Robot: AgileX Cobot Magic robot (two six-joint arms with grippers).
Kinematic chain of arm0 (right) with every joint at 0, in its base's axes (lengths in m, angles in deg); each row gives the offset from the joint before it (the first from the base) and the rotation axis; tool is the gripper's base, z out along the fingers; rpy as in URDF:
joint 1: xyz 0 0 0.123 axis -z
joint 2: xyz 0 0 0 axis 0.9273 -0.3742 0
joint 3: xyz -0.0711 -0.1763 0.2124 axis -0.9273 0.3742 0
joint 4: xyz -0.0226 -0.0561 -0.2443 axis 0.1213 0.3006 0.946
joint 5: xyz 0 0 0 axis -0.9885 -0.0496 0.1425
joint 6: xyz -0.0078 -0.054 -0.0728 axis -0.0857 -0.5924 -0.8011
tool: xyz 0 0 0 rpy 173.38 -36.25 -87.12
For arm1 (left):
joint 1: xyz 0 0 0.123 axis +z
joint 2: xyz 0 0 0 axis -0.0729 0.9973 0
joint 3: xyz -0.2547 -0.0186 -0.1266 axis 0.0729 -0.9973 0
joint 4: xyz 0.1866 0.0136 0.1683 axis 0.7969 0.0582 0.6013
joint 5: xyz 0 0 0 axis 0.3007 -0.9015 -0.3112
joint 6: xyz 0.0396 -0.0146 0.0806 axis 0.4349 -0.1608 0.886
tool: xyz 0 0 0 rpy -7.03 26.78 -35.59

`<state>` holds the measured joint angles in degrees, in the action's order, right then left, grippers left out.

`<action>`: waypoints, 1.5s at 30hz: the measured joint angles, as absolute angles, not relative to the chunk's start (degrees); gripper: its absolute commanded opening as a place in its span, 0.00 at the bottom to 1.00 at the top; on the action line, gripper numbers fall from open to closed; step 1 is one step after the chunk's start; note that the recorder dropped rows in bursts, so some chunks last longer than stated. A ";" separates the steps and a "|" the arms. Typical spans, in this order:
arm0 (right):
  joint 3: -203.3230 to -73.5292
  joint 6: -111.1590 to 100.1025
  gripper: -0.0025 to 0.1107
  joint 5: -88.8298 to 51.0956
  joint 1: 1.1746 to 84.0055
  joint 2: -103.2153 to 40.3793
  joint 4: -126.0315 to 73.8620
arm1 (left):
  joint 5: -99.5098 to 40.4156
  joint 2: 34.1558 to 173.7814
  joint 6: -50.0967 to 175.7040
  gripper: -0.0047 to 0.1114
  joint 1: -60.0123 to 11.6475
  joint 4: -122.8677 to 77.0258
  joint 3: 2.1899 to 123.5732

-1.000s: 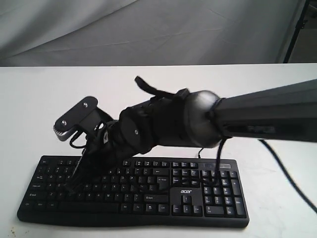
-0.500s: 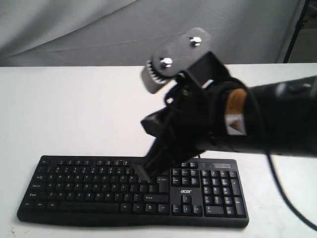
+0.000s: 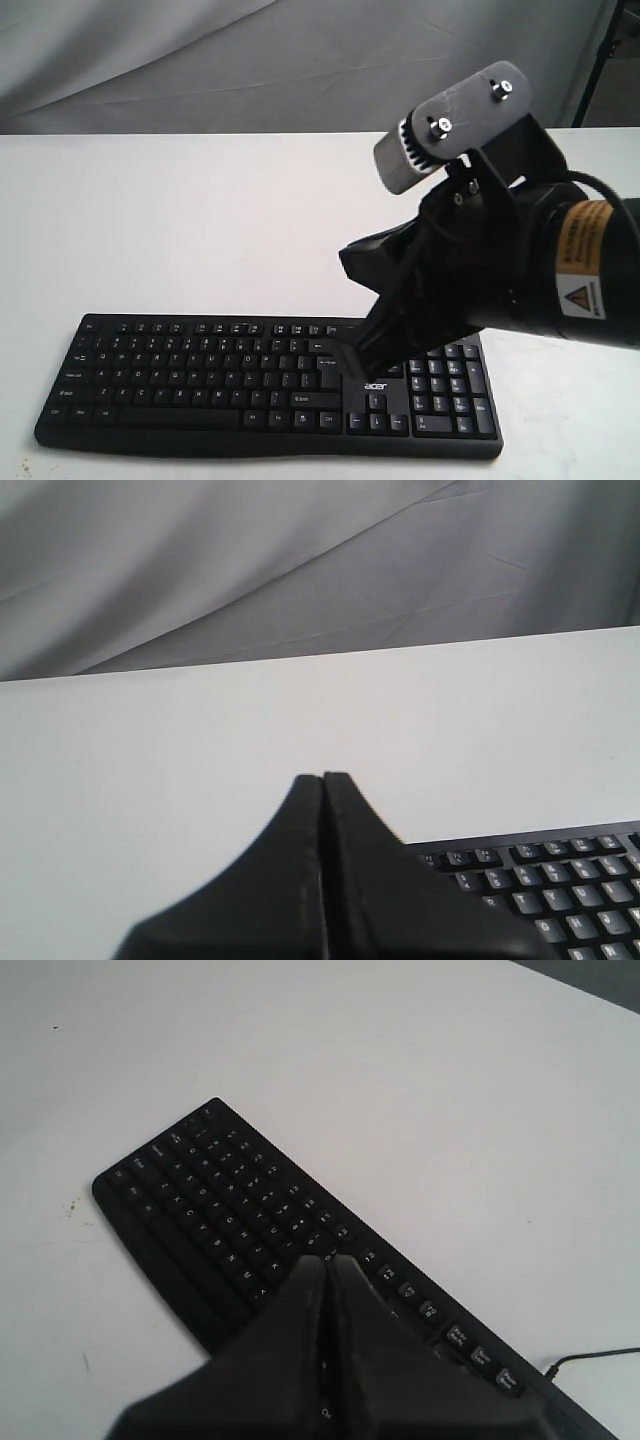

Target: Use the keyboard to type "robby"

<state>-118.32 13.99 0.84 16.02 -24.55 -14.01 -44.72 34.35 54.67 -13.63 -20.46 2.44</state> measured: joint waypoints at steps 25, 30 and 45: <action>-98.68 23.71 0.02 -8.20 43.02 7.60 -3.10 | -44.72 34.35 54.67 0.04 -13.63 -20.46 2.44; -91.51 23.82 0.02 -12.09 49.20 14.99 -3.10 | -44.72 34.35 54.67 0.04 -13.63 -20.46 2.44; -84.24 24.89 0.02 -12.76 50.31 18.45 -3.55 | -44.72 34.35 54.67 0.04 -13.63 -20.46 2.44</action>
<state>-84.24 24.89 -12.76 50.31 18.45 -3.55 -44.72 34.35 54.67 -13.63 -20.46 2.44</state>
